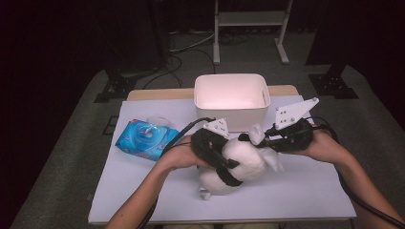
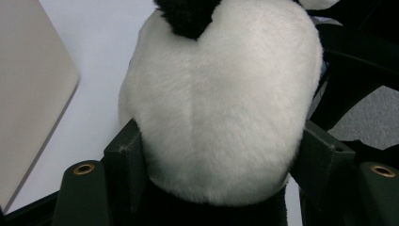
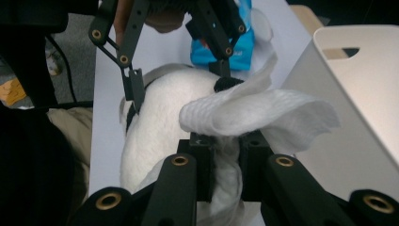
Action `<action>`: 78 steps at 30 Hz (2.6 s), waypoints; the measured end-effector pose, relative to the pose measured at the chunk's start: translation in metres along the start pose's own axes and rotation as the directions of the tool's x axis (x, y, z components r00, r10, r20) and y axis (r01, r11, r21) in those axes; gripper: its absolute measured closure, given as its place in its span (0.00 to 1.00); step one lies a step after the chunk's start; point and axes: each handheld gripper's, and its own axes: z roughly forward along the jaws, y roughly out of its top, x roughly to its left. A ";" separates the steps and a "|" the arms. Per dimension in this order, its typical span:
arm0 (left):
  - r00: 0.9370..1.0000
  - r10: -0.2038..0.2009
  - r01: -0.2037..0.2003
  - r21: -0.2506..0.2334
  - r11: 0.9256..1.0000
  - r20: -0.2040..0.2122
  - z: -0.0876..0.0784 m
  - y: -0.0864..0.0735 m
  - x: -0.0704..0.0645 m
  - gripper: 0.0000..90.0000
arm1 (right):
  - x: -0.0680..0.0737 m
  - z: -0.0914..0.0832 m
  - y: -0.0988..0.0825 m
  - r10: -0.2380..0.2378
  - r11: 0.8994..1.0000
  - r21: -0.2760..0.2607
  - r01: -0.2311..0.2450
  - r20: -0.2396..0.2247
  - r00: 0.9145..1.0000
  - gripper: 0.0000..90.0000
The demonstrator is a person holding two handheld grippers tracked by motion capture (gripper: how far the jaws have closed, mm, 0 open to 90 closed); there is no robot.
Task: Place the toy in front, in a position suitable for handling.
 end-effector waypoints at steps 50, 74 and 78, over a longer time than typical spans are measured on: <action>0.998 -0.051 0.054 0.090 0.994 -0.036 -0.007 -0.032 0.008 0.15 | -0.002 0.029 -0.101 0.206 0.978 0.027 -0.205 -0.035 0.978 0.88; 0.997 -0.012 0.004 0.115 0.993 0.077 0.006 -0.001 0.003 0.25 | 0.018 0.027 -0.077 0.113 0.994 0.015 -0.113 -0.096 0.989 0.87; 0.994 -0.024 0.009 0.140 0.990 0.105 0.013 0.005 0.009 0.32 | 0.021 0.027 -0.078 0.110 0.994 0.015 -0.109 -0.112 0.988 0.87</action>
